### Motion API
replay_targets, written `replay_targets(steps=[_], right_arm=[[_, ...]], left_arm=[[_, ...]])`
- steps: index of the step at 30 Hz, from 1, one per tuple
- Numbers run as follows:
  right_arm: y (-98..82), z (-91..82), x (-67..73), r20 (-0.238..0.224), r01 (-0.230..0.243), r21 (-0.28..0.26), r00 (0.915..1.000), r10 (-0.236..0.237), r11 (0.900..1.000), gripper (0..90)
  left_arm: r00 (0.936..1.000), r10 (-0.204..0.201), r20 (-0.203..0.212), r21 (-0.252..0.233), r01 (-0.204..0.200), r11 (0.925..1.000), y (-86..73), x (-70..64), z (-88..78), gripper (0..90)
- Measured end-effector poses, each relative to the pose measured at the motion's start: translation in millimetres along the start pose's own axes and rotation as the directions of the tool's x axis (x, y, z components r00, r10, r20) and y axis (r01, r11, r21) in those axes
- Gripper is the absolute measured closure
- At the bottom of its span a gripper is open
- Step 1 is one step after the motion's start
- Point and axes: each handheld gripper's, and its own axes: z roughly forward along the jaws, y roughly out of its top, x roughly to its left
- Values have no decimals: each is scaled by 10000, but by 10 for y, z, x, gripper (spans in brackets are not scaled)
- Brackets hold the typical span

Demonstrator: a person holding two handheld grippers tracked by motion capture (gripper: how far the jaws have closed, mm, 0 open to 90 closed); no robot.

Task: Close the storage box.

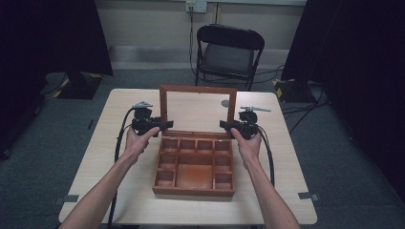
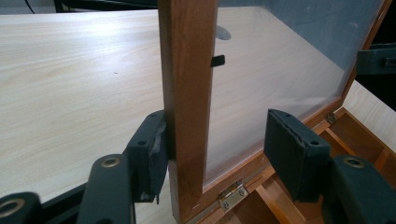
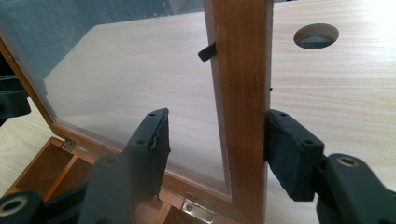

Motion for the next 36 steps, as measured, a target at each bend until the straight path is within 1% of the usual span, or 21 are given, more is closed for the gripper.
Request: replay_targets(steps=[3, 5, 8, 10, 13, 14, 16, 18, 19, 20, 21, 22, 24, 26, 27, 33, 35, 36], right_arm=[[-16, -25, 12, -38, 30, -66, 10000, -30, 10000, 429], [-16, -33, 19, -20, 63, -58, 10000, -63, 10000, 431], [-24, -71, 38, -42, 133, -82, 9999, -134, 9999, 436], [-30, -85, 43, -90, 145, -92, 9999, -146, 9999, 432], [-39, -101, 46, -129, 172, -126, 9998, -173, 9998, 428], [-46, -115, 54, -151, 195, -133, 9997, -197, 9997, 422], [-50, -126, 64, -131, 251, -110, 9996, -253, 9996, 416], [-54, -134, 75, -149, 294, -94, 9995, -295, 9995, 410], [-56, -137, 81, -149, 306, -91, 9994, -307, 9995, 407], [-56, -141, 85, -181, 319, -69, 9993, -320, 9995, 405], [-56, -143, 86, -198, 320, -57, 9993, -321, 9995, 404], [-58, -148, 89, -234, 372, -34, 9990, -372, 9993, 403], [-64, -156, 92, -274, 414, -24, 9988, -415, 9991, 401], [-70, -165, 97, -298, 456, -11, 9985, -456, 9990, 398], [-72, -172, 102, -312, 459, 9, 9985, -459, 9989, 396], [-87, -214, 117, -362, 641, 122, 9973, -636, 9979, 387], [-88, -226, 116, -395, 671, 153, 9970, -665, 9976, 384], [-92, -231, 113, -431, 678, 142, 9968, -671, 9976, 381]], left_arm=[[9999, 123, -31, -40, -123, 9999, -8, -14, -21, 422], [9999, 125, -38, -64, -125, 9999, -10, -16, -31, 433], [9999, 45, 145, -172, -43, 9998, -24, -11, -66, 455], [9997, 215, 129, -143, -213, 9997, -28, -15, -82, 462], [9998, 198, 98, -184, -197, 9996, -34, -29, -92, 467], [9995, 289, 147, -177, -287, 9994, -37, -34, -103, 466], [9995, 278, 130, -159, -276, 9995, -37, -45, -110, 466], [9992, 360, 198, -133, -358, 9993, -47, -43, -134, 466], [9993, 311, 229, -217, -306, 9993, -56, -43, -138, 467], [9992, 350, 170, -154, -348, 9993, -59, -43, -151, 472], [9992, 315, 253, -249, -309, 9992, -68, -46, -156, 475], [9989, 391, 250, -219, -385, 9990, -72, -47, -165, 475], [9991, 368, 195, -278, -363, 9990, -77, -54, -167, 477], [9988, 421, 255, -242, -415, 9988, -82, -57, -182, 481], [9983, 532, 252, -180, -528, 9984, -85, -63, -196, 485], [9982, 534, 265, -159, -530, 9985, -102, -79, -229, 496], [9988, 435, 214, -206, -430, 9989, -107, -102, -242, 503], [9986, 502, 194, -178, -498, 9986, -111, -107, -252, 501]])
